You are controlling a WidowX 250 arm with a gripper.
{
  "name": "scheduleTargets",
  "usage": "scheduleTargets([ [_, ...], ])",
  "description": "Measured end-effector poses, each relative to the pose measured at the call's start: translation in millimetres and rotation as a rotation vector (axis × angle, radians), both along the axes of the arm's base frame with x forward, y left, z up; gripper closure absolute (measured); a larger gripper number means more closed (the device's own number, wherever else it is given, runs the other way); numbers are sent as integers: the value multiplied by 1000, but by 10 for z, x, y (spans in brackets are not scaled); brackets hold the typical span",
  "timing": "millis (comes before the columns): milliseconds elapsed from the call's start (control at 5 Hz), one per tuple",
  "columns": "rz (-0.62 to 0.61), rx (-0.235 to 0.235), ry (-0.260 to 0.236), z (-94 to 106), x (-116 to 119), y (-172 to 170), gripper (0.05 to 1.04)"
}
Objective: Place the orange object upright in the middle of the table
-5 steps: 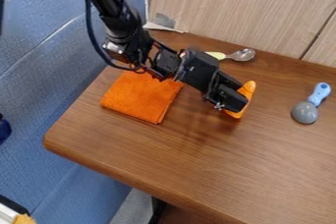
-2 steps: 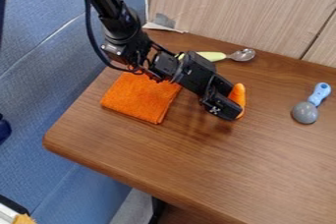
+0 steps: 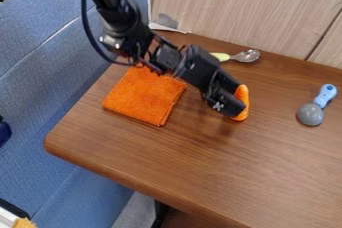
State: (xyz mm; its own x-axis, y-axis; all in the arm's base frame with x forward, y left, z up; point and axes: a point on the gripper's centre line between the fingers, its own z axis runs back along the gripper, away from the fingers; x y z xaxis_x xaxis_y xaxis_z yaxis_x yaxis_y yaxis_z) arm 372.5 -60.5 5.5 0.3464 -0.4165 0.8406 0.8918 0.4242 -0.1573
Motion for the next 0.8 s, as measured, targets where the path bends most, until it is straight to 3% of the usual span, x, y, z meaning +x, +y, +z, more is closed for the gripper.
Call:
scheduleTargets([
  [400,-9,73,-111,605,56,20,83],
  [600,-64,185,-170,901,54,-35,82],
  [800,-65,189,-175,929,52,-42,83],
])
